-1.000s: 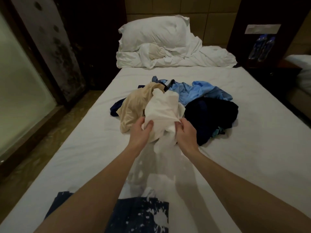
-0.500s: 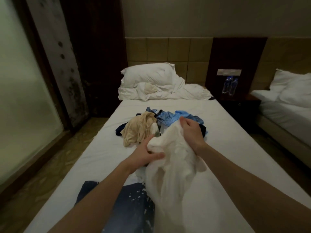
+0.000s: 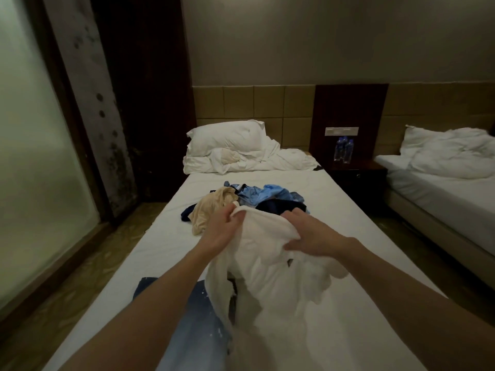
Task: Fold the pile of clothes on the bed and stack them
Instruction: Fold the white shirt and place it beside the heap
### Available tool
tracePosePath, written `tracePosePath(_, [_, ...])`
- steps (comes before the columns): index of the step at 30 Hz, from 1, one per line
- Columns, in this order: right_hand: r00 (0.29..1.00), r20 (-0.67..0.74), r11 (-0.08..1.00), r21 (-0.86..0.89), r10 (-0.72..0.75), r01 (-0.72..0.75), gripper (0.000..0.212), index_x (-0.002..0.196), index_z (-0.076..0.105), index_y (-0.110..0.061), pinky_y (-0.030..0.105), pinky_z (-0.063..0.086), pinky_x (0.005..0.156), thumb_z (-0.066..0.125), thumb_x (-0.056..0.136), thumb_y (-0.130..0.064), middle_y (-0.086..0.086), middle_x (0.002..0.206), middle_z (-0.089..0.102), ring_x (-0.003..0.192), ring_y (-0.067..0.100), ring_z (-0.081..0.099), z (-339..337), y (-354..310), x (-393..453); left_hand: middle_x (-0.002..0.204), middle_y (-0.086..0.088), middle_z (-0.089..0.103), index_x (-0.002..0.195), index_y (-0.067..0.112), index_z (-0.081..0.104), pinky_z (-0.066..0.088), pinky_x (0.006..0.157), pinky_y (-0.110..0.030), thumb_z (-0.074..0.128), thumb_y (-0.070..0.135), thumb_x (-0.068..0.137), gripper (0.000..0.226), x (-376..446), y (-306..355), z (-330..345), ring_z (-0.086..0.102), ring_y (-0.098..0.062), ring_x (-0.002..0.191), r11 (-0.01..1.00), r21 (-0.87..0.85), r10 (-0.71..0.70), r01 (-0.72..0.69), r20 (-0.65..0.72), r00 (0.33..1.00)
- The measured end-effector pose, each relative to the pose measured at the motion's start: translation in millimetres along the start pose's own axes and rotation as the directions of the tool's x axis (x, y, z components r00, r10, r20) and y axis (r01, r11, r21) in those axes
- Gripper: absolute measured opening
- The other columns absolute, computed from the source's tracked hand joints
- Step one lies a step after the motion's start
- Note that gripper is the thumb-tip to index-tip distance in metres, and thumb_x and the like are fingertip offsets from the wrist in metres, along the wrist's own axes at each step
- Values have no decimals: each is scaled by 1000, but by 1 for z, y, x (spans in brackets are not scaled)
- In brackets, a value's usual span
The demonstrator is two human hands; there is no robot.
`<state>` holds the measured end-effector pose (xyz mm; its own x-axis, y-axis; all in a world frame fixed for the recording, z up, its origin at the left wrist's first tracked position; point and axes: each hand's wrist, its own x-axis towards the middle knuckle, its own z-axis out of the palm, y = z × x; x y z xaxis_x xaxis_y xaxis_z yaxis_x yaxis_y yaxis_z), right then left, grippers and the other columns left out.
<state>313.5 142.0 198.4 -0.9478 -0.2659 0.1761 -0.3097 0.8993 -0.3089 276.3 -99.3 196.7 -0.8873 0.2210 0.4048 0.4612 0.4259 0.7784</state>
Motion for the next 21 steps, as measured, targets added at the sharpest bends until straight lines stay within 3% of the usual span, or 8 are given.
tracePosePath(2, [994,-104,999,14,40,-38,31,115,49,-28,42,48,83,66,90,-27,-4,110,50,101,21,56,-1,12,-7,95,5,59,100,18,58,44,73,-31,72,49,85,37,0,4,-5,53,-9,83,968,217,102,-129,133,986])
tracePosePath(5, [973,-199,992,73,115,-102,18,101,52,-28,37,49,77,58,93,-12,1,104,64,93,24,61,-16,20,-15,120,6,50,124,23,47,50,81,-39,77,47,78,60,0,-8,-13,54,-17,102,721,632,53,-285,359,932])
tracePosePath(9, [963,-217,983,118,161,-138,19,95,63,-26,33,47,75,59,90,-8,1,99,69,92,21,63,-33,20,-12,117,2,61,118,26,54,51,82,-37,67,31,90,31,4,-28,-14,60,-21,105,695,695,-16,-184,272,962])
tracePosePath(12, [950,-252,966,225,187,-131,16,98,71,-13,30,40,73,61,88,-7,3,97,69,93,20,61,-38,6,1,129,6,54,138,32,43,48,96,-40,79,41,77,72,8,-32,-6,54,-18,115,796,580,-59,-173,360,931])
tracePosePath(15, [948,-257,923,375,188,-82,14,97,72,-10,22,38,65,64,86,-7,2,91,68,87,15,59,-37,-22,17,138,18,43,152,36,26,41,100,-25,89,46,63,109,4,-3,17,45,-3,124,979,167,40,-118,414,910])
tracePosePath(17, [963,-212,902,426,168,-64,16,101,71,-11,21,42,69,65,86,-8,1,94,67,89,13,59,-31,-40,27,133,20,52,145,34,39,44,94,-18,90,31,68,92,5,10,36,51,4,120,990,-54,144,-134,328,934])
tracePosePath(19, [962,-182,855,512,204,-84,21,105,64,-16,25,47,78,69,85,-14,-2,100,65,95,13,61,-18,-44,34,113,18,64,122,35,58,46,84,-18,83,13,77,56,6,17,45,59,11,104,980,-136,163,-142,158,974])
tracePosePath(21, [956,-150,751,653,252,-95,53,121,55,-21,32,53,90,82,77,-32,-4,113,62,106,14,61,-2,-36,30,92,20,66,99,39,62,46,72,-17,76,5,82,40,6,22,41,61,16,82,982,-152,114,-113,-3,993])
